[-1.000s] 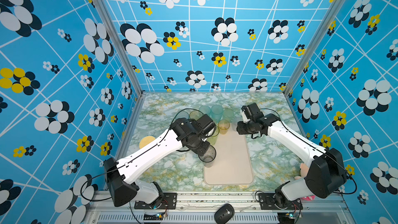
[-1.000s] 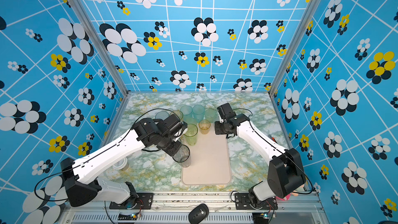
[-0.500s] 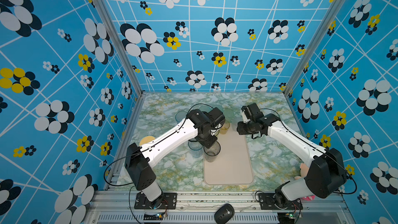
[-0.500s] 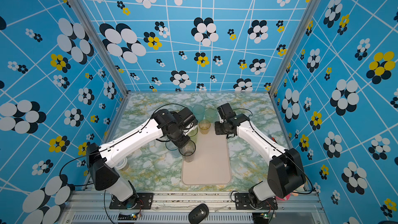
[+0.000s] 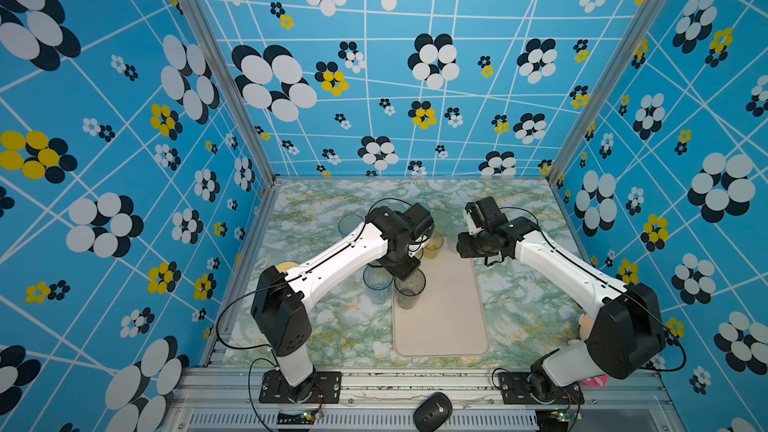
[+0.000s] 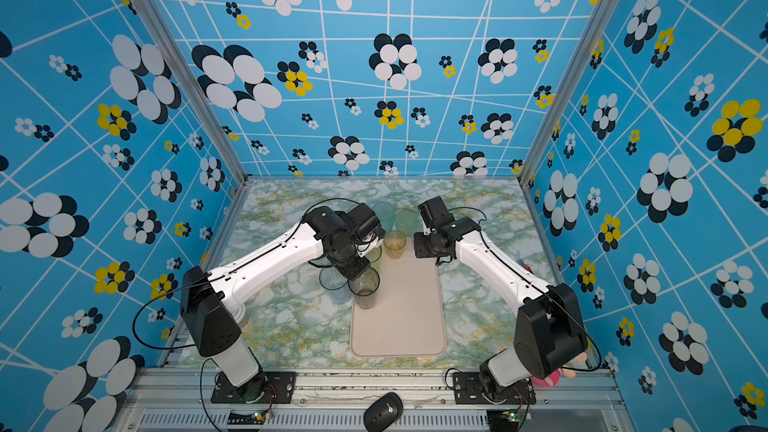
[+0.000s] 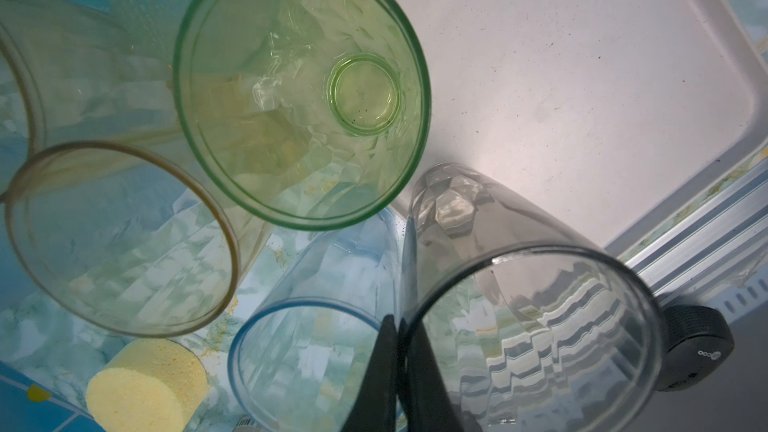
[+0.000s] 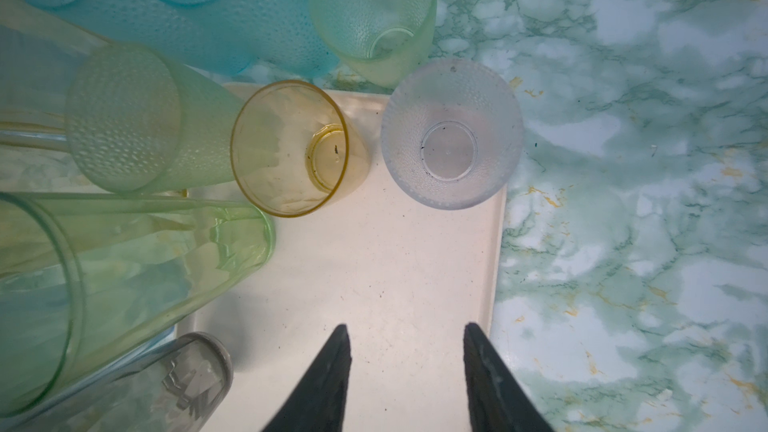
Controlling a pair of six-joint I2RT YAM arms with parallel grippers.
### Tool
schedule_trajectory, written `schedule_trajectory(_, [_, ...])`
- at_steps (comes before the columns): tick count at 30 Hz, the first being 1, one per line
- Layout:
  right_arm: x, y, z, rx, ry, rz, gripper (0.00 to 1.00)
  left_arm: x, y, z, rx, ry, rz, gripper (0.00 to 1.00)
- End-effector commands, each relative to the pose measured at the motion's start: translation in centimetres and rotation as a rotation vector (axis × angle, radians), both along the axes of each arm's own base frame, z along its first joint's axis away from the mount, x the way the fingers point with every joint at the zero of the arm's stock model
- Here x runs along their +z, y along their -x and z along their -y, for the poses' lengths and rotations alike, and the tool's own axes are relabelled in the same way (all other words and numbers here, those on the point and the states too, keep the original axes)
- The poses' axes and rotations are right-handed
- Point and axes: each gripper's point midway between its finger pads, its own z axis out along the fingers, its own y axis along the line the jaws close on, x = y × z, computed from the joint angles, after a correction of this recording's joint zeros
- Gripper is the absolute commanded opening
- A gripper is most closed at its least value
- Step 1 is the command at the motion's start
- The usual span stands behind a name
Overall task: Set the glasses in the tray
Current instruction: 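Lift the dark grey glass and carry it over the tray, then lower the dark grey glass onto the tray beside the green glass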
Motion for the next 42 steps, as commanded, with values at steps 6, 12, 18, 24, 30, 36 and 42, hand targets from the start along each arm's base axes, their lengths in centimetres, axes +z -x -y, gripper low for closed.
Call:
schedule_trajectory(6, [0.0,-0.2,-0.1,0.013,0.027,-0.01,0.47,0.4,-1.2,0.7,-0.012,0.039,0.007,0.06])
schedule_trajectory(12, [-0.4,-0.4,-0.2,0.016,0.031,-0.02,0.47,-0.1,-1.6,0.6,-0.006,0.047,-0.004,0.06])
schedule_trajectory(18, [-0.6,-0.6,-0.4,0.018,0.032,-0.025,0.47,-0.5,-1.8,0.6,-0.011,0.042,-0.014,0.06])
schedule_trajectory(24, [-1.0,-0.6,-0.4,0.018,0.038,-0.034,0.47,-0.9,-2.0,0.7,-0.015,0.036,-0.021,0.05])
schedule_trajectory(30, [-1.3,-0.7,-0.4,0.019,0.043,-0.039,0.47,-1.0,-2.1,0.7,-0.016,0.03,-0.02,0.06])
schedule_trajectory(36, [-1.5,-0.7,-0.4,0.021,0.046,-0.044,0.47,-1.1,-2.3,0.6,-0.016,0.023,-0.02,0.06])
schedule_trajectory(42, [-1.5,-0.7,-0.5,0.023,0.043,-0.043,0.47,-1.1,-2.2,0.6,-0.018,0.019,-0.022,0.07])
